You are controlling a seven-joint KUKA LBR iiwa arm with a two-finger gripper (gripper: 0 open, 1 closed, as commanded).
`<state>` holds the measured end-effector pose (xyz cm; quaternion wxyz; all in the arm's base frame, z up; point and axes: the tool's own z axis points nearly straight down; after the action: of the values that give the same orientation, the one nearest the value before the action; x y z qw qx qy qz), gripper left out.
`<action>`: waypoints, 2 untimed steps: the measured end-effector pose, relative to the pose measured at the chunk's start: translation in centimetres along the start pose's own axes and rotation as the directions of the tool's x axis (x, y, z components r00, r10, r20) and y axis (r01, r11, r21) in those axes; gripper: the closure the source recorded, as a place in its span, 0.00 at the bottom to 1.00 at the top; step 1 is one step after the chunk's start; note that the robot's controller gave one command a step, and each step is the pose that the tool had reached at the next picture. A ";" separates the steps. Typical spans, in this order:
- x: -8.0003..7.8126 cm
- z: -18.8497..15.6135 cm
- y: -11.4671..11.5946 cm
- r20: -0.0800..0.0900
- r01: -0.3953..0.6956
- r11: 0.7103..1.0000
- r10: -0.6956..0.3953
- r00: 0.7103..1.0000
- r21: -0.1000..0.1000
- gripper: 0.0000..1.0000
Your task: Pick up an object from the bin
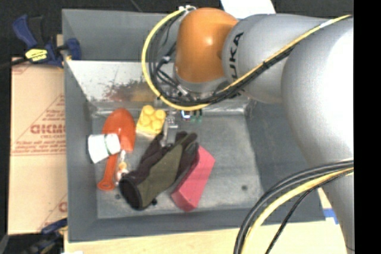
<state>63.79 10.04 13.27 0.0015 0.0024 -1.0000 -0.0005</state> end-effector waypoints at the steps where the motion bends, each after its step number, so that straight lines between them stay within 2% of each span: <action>1: -0.1 -0.5 -0.1 0.007 -0.003 1.000 0.003 1.000 -0.001 0.00; 2: 2.8 5.5 -3.7 0.027 0.416 0.909 -0.416 0.909 0.004 0.00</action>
Offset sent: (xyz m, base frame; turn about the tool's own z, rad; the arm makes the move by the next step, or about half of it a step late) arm -0.0352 -0.0390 -0.0627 -0.4320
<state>60.95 6.32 7.79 -0.0121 0.2151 -0.9765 -0.0017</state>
